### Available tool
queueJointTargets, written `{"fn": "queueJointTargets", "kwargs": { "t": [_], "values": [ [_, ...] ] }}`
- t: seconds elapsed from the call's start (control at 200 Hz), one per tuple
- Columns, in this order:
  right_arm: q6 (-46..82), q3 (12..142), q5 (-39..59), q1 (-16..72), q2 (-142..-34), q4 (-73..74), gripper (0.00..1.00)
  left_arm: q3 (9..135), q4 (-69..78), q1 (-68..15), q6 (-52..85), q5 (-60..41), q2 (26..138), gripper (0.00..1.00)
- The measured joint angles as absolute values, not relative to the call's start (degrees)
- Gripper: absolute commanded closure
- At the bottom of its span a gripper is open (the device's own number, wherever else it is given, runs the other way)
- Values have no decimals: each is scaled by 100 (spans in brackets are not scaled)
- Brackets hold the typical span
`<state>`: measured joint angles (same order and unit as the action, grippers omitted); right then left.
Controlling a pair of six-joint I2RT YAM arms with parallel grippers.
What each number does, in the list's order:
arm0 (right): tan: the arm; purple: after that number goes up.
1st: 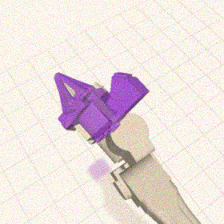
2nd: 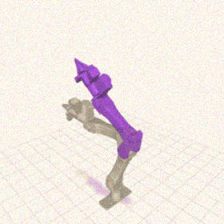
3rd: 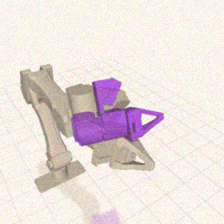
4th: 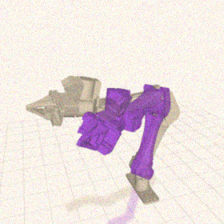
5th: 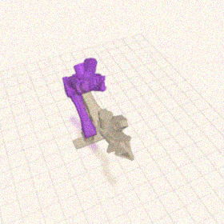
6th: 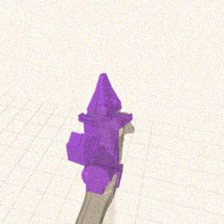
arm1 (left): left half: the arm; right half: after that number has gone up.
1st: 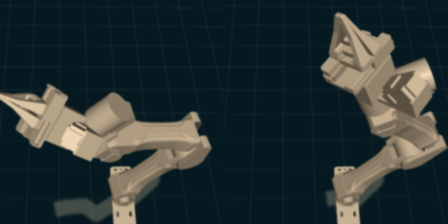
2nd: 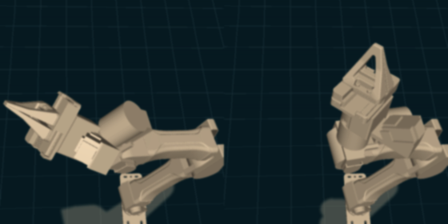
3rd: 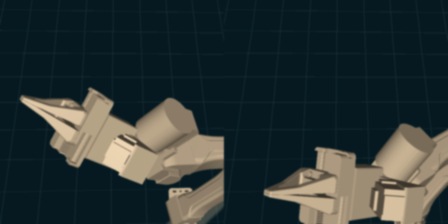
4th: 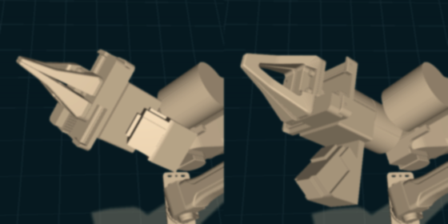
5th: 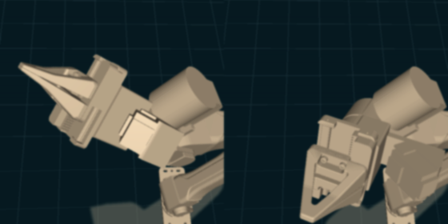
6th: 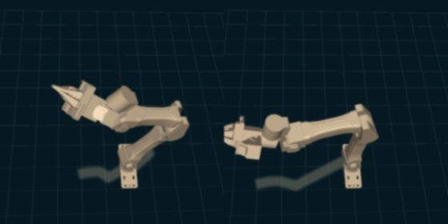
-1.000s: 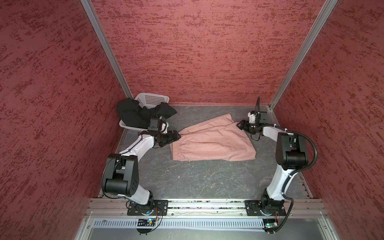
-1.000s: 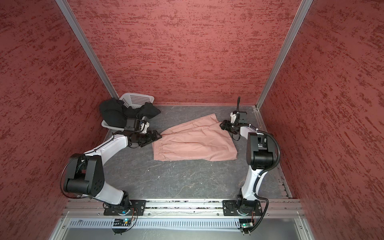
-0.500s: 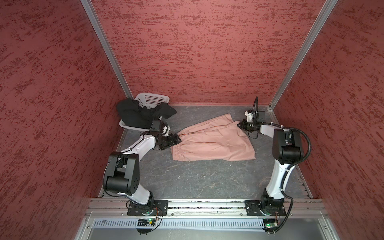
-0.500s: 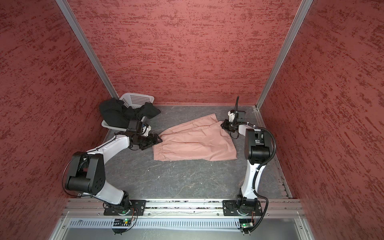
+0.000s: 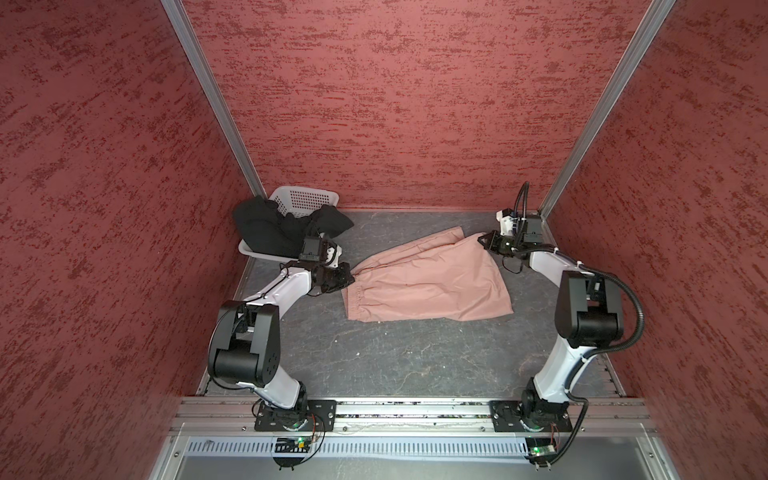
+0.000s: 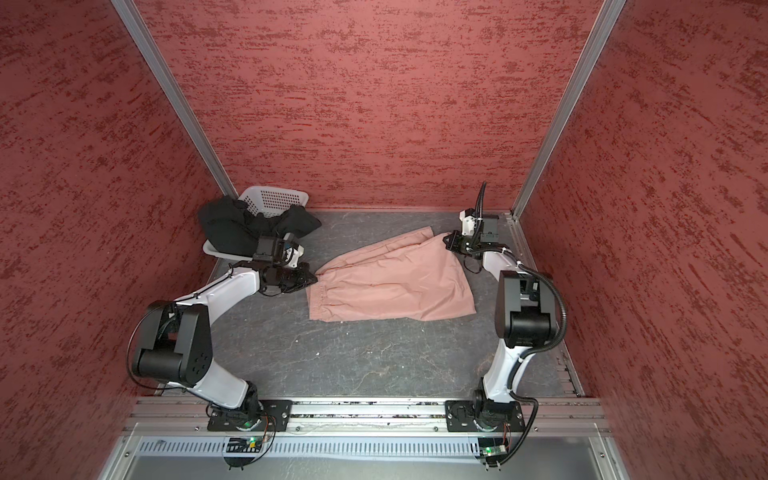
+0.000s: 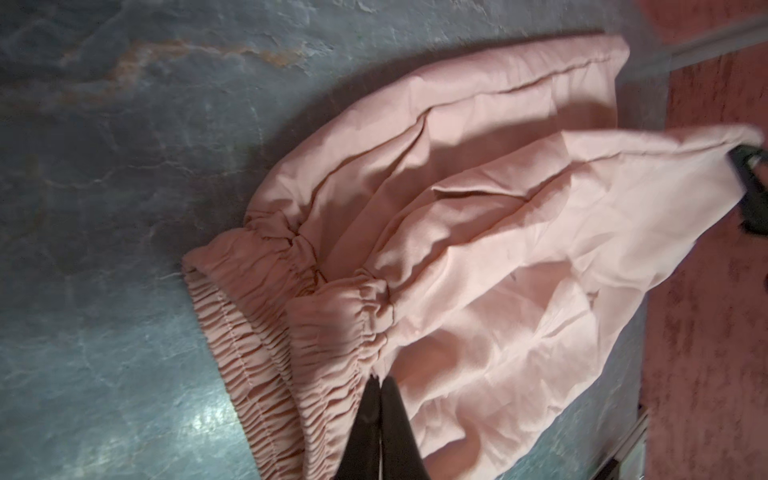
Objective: Fold and stack the shorts
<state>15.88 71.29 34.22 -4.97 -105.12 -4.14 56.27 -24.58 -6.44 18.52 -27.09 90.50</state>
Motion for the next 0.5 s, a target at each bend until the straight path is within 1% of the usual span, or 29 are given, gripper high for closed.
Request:
{"fn": "queueJointTargets", "kwargs": {
  "t": [0.12, 0.135, 0.145, 0.175, 0.185, 0.195, 0.276, 0.496],
  "values": [
    [1579, 6989, 3422, -497, -10191, -412, 100, 5629, -2539, -644, 1839, -2668, 8930, 99],
    [1579, 6960, 3417, -497, -10138, -412, 100, 5629, -2556, -644, 1837, -2657, 8895, 91],
    [1579, 6949, 3417, -497, -10123, -410, 100, 5629, -2567, -644, 1835, -2646, 8873, 82],
    [1579, 6910, 3413, -497, -10047, -414, 100, 5629, -2600, -644, 1796, -2611, 8792, 51],
    [1579, 6897, 3411, -497, -10025, -412, 100, 5629, -2611, -644, 1813, -2596, 8766, 46],
    [1577, 6884, 3411, -497, -9998, -412, 100, 5631, -2626, -644, 1791, -2578, 8737, 44],
    [1579, 6840, 3411, -497, -9872, -414, 100, 5666, -2742, -644, 1721, -2432, 8589, 39],
    [1592, 6796, 3461, -497, -9837, -381, 100, 5690, -2727, -644, 1643, -2222, 8757, 40]
  ]
}}
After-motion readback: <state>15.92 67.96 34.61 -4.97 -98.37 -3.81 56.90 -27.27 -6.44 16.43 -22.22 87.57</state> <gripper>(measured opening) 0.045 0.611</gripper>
